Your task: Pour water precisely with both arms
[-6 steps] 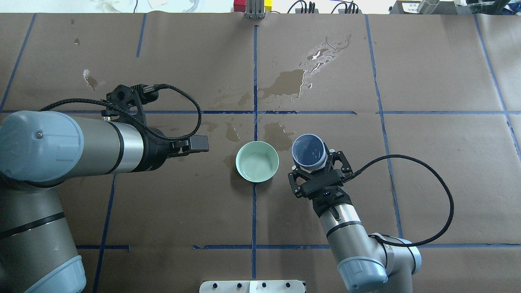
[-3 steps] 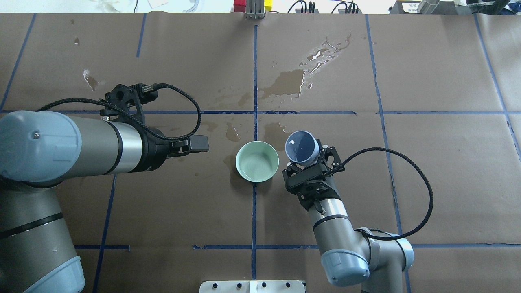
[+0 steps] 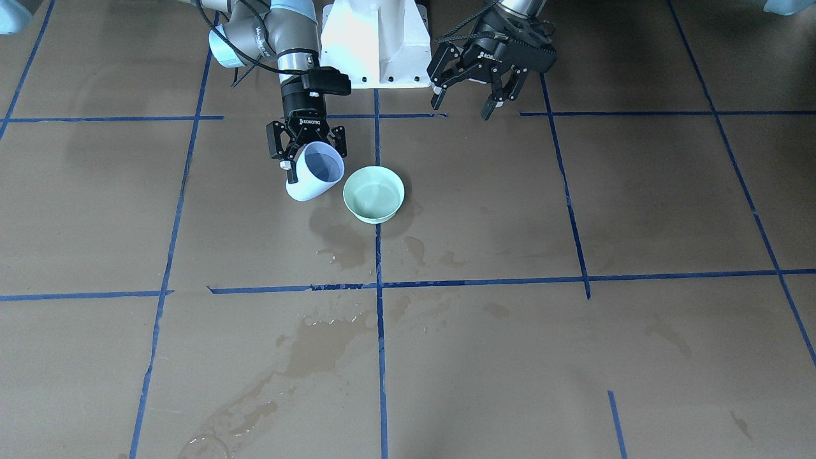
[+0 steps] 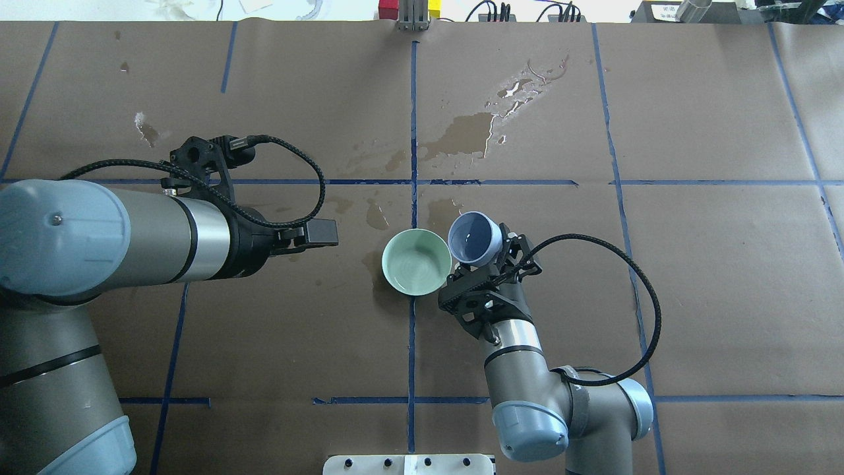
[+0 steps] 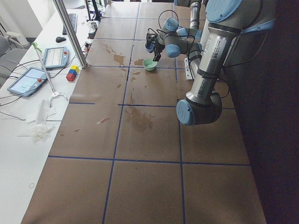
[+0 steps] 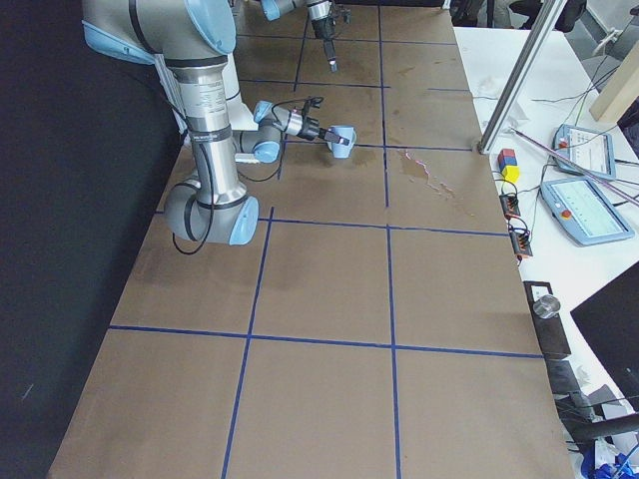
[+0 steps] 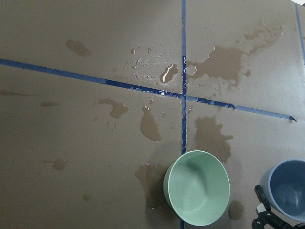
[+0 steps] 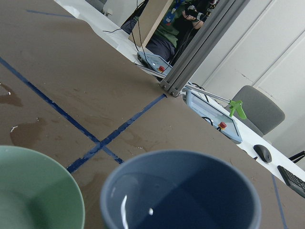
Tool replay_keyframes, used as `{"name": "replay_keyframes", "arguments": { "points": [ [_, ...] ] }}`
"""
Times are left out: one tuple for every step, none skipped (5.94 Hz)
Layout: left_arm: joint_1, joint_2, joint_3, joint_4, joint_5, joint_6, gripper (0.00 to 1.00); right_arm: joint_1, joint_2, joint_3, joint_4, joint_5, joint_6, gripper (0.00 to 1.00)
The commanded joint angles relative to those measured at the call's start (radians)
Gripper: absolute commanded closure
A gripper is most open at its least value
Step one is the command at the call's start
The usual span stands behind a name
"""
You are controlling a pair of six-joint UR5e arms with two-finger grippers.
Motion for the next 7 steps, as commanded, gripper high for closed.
{"name": "replay_keyframes", "arguments": {
  "points": [
    [0.0, 0.021, -0.009, 0.0, 0.0, 0.0, 0.0, -0.001, 0.022, -0.004, -0.044, -0.003, -0.053, 0.77],
    [0.0, 0.022, -0.014, 0.0, 0.0, 0.0, 0.0, -0.001, 0.023, -0.004, -0.053, -0.003, -0.053, 0.77],
    [0.0, 0.024, -0.015, 0.0, 0.0, 0.0, 0.0, -0.002, 0.035, -0.002, -0.097, -0.003, -0.053, 0.77],
    [0.0, 0.032, -0.017, 0.0, 0.0, 0.0, 0.0, -0.004, 0.036, -0.002, -0.139, -0.003, -0.056, 0.77],
    [0.0, 0.042, -0.026, 0.0, 0.0, 0.0, 0.0, -0.004, 0.036, -0.002, -0.153, -0.005, -0.086, 0.77],
    [0.0, 0.042, -0.026, 0.0, 0.0, 0.0, 0.0, -0.004, 0.036, -0.002, -0.153, -0.008, -0.135, 0.77],
    [0.0, 0.044, -0.026, 0.0, 0.0, 0.0, 0.0, -0.004, 0.036, -0.002, -0.157, -0.009, -0.162, 0.77]
  ]
}}
